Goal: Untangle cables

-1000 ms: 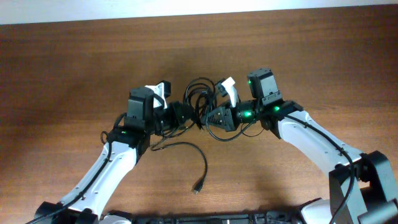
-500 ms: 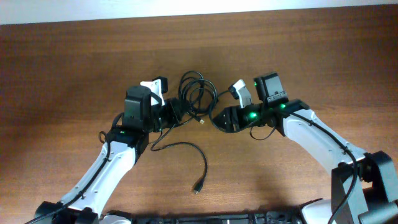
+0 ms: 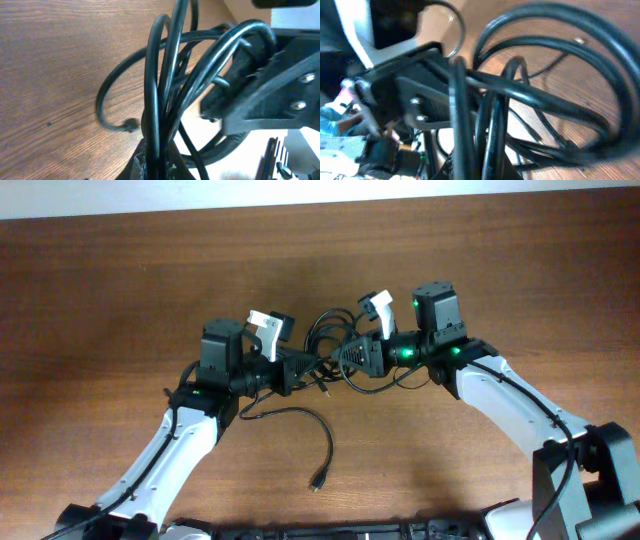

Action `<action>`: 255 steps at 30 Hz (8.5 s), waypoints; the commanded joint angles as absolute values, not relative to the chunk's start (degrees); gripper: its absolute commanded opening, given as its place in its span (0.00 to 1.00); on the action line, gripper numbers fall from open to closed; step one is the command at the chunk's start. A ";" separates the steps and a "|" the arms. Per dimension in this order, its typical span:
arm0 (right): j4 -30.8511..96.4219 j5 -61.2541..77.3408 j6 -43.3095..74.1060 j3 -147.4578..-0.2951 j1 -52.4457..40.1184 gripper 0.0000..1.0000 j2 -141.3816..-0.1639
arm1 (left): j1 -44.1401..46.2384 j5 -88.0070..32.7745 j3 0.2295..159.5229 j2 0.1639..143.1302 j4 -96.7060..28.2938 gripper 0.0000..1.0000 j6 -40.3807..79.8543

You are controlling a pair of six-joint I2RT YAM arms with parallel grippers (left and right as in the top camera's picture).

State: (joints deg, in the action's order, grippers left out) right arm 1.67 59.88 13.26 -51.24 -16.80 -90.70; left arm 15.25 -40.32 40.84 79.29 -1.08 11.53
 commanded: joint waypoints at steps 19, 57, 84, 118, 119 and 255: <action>25.10 40.18 12.53 -51.66 -16.95 0.34 -90.06 | 14.85 -25.41 41.41 79.18 -8.97 0.13 40.71; 34.68 4.75 8.97 -54.28 -35.44 0.61 -84.95 | 23.86 2.02 41.41 79.18 -11.35 0.99 38.98; 42.19 30.30 10.83 -79.05 -22.48 0.04 -77.23 | 26.74 -11.09 41.36 94.13 -4.93 0.70 4.91; 66.74 15.07 9.63 -83.48 -2.09 0.47 -93.01 | 6.55 -15.77 41.36 70.65 -14.79 0.25 26.09; 65.95 14.74 8.88 -83.46 -4.54 0.49 -93.08 | 8.60 -12.88 41.36 71.57 -15.84 0.28 26.11; 51.57 43.75 -16.21 -69.43 -15.33 0.04 -81.17 | 23.83 -9.91 43.99 65.60 17.06 0.00 21.93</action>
